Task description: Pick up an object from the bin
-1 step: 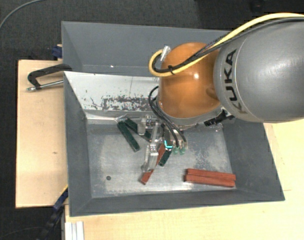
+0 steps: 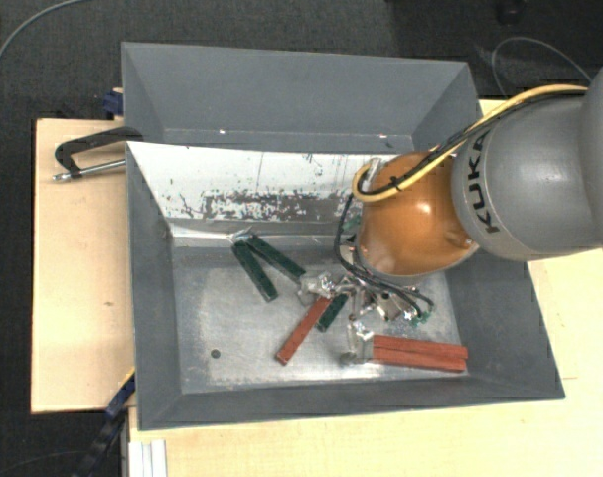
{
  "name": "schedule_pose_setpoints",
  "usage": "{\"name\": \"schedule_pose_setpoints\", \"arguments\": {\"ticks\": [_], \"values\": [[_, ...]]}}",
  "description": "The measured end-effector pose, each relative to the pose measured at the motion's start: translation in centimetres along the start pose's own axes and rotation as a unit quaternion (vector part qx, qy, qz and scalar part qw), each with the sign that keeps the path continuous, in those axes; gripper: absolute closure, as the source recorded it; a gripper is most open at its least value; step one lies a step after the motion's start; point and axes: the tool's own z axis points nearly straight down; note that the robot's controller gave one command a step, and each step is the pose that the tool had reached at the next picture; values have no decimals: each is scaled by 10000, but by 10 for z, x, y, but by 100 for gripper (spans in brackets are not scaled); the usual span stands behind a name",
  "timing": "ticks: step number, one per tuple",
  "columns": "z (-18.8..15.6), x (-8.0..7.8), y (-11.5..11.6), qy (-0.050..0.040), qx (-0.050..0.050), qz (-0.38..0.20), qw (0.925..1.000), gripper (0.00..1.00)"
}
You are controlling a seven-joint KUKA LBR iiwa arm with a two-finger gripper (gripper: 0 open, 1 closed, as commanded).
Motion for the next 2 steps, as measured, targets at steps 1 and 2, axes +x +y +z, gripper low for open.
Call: {"name": "schedule_pose_setpoints", "arguments": {"ticks": [1, 2], "values": [[-34, -16, 6, -59, 11, -85, 9999, 0], [-48, -32, 4, -50, 10, -470, 9989, 0]]}}
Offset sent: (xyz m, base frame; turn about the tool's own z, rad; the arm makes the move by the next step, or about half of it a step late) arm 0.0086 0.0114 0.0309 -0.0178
